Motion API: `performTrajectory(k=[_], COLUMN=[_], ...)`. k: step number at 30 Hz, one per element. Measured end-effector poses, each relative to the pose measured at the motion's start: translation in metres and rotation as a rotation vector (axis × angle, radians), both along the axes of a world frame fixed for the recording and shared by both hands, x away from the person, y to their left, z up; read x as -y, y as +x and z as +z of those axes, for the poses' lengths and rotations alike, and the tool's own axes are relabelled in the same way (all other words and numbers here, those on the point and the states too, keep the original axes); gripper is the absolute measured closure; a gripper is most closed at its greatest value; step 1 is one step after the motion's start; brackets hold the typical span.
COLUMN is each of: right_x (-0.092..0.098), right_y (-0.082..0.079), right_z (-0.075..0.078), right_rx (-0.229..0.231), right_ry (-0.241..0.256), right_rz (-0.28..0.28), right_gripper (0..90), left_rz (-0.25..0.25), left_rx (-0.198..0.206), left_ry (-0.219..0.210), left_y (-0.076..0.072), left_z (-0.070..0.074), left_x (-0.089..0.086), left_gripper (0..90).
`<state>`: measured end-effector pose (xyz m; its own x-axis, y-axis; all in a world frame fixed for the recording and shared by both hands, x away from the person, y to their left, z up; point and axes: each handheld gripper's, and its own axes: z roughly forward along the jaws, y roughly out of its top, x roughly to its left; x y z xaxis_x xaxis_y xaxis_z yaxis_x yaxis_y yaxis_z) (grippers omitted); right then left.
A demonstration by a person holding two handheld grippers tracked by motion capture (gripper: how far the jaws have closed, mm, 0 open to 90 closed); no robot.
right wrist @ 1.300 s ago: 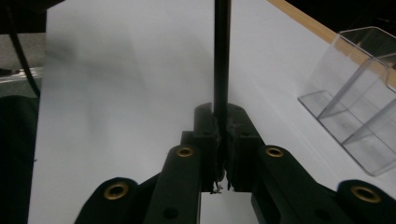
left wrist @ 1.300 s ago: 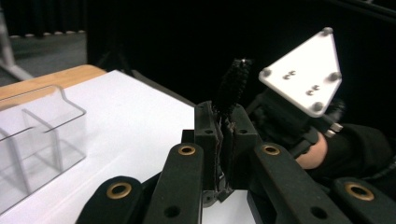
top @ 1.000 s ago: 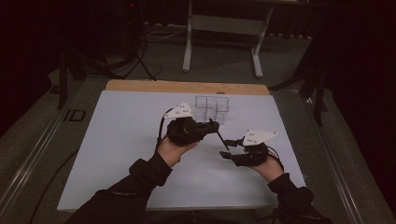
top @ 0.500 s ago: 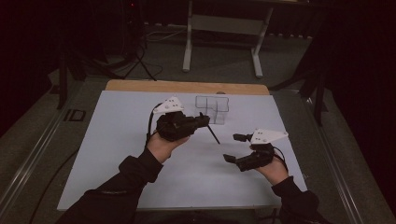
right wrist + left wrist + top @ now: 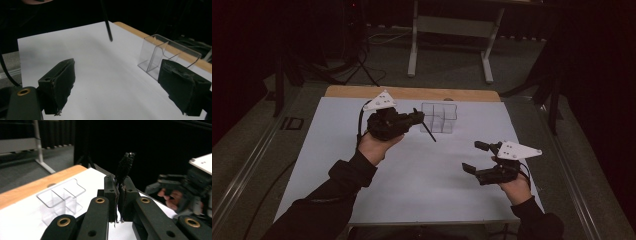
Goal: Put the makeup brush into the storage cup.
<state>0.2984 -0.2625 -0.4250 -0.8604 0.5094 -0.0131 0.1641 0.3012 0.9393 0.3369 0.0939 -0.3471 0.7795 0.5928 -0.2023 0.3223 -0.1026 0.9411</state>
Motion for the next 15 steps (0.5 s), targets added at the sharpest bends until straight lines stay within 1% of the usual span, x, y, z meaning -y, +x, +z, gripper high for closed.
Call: performTrajectory(k=[3, 4, 5, 6, 9, 11, 12, 14, 15], right_x=[0.003, 0.004, 0.005, 0.005, 0.007, 0.007, 0.007, 0.008, 0.008], right_y=[-0.001, -0.001, 0.000, 0.000, 0.002, 0.003, 0.003, 0.003, 0.003], right_z=[0.001, 0.001, 0.000, 0.000, 0.001, 0.001, 0.001, 0.001, 0.001], right_rx=[0.003, -0.004, -0.004, 0.000, 0.002, 0.003, 0.005, 0.005, 0.006], right_ry=[0.020, 0.026, 0.027, 0.027, 0.042, 0.046, 0.047, 0.048, 0.046], right_rz=[-0.006, -0.005, -0.007, -0.012, -0.018, -0.019, -0.020, -0.021, -0.022], right_gripper=[14.1, 14.1, 14.1, 14.1, 14.1, 14.2, 14.2, 14.2, 14.2], left_rz=[0.020, 0.034, 0.036, 0.041, 0.059, 0.064, 0.074, 0.077, 0.084], left_rx=[0.004, 0.012, 0.014, 0.014, 0.034, 0.036, 0.050, 0.050, 0.052], left_ry=[-0.009, -0.006, -0.003, -0.010, -0.002, -0.001, 0.004, 0.005, 0.014], left_y=[0.003, 0.004, 0.006, 0.008, 0.013, 0.017, 0.018, 0.023, 0.025], left_z=[0.005, 0.006, 0.008, 0.010, 0.015, 0.018, 0.019, 0.021, 0.021], left_x=[-0.004, -0.005, -0.006, -0.007, -0.008, -0.007, -0.007, -0.006, -0.005], left_gripper=[86.1, 86.1, 86.0, 86.1, 86.1, 86.1, 86.1, 86.1, 86.1])
